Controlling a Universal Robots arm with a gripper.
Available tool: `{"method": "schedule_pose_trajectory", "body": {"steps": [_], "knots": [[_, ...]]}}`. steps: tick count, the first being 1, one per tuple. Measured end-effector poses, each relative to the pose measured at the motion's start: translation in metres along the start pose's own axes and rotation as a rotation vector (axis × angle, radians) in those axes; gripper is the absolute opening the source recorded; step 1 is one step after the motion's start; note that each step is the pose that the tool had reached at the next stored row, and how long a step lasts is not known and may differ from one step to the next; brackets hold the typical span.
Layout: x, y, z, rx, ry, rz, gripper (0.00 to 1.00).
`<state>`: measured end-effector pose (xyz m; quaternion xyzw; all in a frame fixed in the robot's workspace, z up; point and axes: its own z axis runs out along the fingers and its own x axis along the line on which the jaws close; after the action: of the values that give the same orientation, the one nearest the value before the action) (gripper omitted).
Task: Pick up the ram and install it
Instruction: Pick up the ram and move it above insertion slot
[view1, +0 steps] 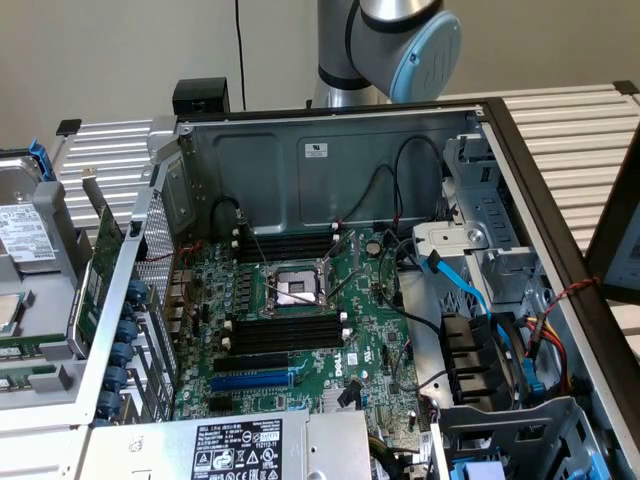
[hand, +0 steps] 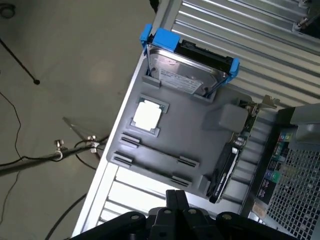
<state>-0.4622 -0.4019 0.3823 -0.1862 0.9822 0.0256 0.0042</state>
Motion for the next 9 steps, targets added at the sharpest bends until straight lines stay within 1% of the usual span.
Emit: {"method": "schedule_pose_trajectory", "body": {"steps": [9], "knots": [[0.0, -0.0001, 0.0018, -0.0029, 0.008, -0.164, 0.11]]}}
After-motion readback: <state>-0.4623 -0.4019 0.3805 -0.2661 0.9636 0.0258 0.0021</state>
